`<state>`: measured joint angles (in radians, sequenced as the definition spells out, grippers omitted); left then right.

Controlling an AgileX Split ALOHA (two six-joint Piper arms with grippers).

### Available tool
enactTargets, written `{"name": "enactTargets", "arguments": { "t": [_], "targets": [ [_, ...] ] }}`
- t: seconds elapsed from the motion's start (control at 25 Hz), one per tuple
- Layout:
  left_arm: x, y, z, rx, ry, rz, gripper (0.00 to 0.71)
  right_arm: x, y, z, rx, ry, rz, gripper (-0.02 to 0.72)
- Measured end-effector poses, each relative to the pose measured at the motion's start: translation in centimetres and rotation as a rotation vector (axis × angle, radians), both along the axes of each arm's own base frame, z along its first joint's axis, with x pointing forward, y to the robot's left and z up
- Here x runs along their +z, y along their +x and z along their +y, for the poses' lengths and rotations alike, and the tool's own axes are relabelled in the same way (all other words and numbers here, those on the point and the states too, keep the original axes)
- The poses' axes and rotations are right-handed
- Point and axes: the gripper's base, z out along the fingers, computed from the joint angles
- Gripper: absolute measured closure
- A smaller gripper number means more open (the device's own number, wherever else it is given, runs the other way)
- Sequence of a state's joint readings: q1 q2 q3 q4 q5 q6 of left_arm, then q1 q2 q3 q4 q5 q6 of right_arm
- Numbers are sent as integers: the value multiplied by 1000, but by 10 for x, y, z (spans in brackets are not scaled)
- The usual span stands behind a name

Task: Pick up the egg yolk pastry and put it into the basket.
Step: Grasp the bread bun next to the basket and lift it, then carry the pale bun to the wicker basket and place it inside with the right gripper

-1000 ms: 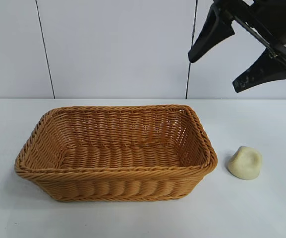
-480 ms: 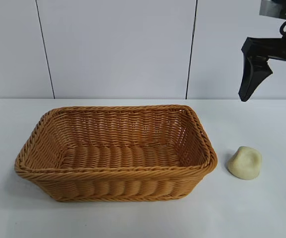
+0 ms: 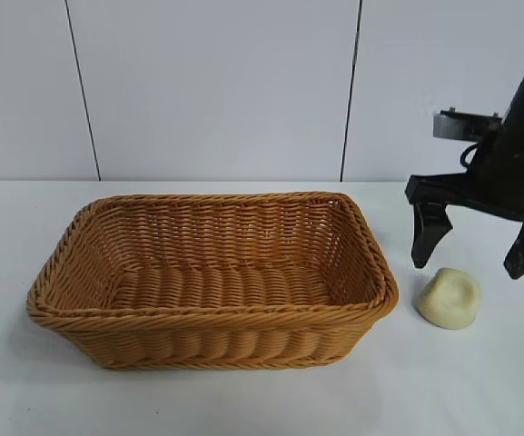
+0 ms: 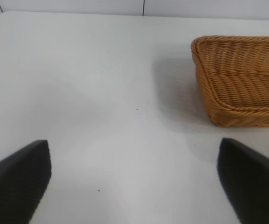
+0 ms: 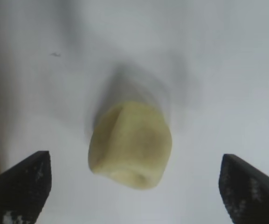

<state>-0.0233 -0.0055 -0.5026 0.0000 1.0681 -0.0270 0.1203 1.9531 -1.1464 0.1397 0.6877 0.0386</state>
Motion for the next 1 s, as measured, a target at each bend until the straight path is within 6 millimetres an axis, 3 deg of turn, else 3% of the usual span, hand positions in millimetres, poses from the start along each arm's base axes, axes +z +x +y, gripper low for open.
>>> {"name": "enactTargets", "arguments": {
  "t": [0.12,0.2,0.28,0.44,0.6,0.72,0.92,1.0],
  "targets": [
    [0,0,0,0,0,0,14,-16,2,1,-9,2,28,15],
    [0,0,0,0,0,0,14,-19,2,1,-12,4,31,63],
    [0,0,0,0,0,0,14,-20,2,1,-15,7,33,170],
    [0,0,0,0,0,0,14,-20,0,1,-14,8,58,452],
    [0,0,0,0,0,0,14,-13,-3,1,-1,8,72,548],
    [0,0,0,0,0,0,14,14,-3,2,28,13,62,559],
    [0,0,0,0,0,0,14,97,12,4,56,29,-87,563],
    [0,0,0,0,0,0,14,120,16,5,63,35,-117,563]
  ]
}}
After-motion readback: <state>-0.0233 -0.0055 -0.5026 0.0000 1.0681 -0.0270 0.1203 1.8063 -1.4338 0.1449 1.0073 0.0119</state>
